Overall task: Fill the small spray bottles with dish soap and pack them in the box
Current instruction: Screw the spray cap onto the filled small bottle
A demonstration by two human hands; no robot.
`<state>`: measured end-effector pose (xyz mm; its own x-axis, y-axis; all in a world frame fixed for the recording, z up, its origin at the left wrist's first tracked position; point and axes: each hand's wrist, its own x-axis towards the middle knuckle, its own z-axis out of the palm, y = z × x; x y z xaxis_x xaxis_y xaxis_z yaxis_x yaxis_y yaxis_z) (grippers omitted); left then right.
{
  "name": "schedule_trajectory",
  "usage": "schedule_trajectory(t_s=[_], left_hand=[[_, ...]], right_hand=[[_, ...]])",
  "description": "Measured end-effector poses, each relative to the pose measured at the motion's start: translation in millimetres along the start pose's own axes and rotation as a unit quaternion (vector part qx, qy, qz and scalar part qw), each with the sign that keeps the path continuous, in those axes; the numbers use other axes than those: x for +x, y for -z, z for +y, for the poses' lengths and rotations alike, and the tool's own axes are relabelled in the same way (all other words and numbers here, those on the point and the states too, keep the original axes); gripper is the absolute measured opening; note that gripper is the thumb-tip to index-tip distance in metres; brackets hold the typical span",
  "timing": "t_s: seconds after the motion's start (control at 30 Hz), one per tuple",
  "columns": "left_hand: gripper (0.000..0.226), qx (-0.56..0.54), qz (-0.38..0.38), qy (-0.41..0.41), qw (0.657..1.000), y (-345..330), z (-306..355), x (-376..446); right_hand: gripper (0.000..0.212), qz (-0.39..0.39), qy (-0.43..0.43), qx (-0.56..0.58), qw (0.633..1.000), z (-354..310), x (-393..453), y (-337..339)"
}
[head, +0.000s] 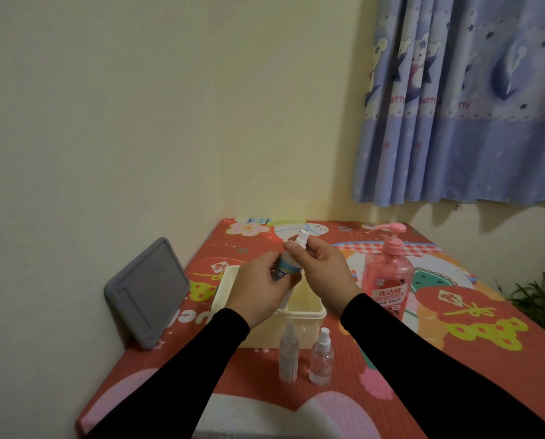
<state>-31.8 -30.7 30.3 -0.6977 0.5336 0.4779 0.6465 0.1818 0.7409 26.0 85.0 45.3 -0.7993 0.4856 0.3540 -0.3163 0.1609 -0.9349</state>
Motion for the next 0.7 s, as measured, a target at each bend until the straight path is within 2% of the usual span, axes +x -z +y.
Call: schedule_trajectory(t_s=[0.2, 0.33, 0.5, 0.7], left_hand=[[0.019, 0.003, 0.037, 0.01, 0.999, -2.1, 6.6, -2.9], [0.032, -0.053, -0.006, 0.031, 0.998, 2.6, 7.6, 2.3], [0.035, -0.142, -0.071, 0.058, 0.986, 6.3, 5.5, 6.3], [0.033, -0.126, -0.096, 0.037, 0.987, 6.7, 2.7, 10.5]], right_hand=[[0.019, -0.007, -0.015, 0.015, 1.0, -3.7, 0.4, 0.7], [0.011, -0.022, -0.027, 0.034, 0.999, -7.1, 1.6, 4.9], [0.013, -0.034, -0.03, 0.051, 0.998, -8.6, 5.7, 7.6], [0.013, -0.056, -0.03, 0.044, 0.997, -6.6, 9.8, 10.1]])
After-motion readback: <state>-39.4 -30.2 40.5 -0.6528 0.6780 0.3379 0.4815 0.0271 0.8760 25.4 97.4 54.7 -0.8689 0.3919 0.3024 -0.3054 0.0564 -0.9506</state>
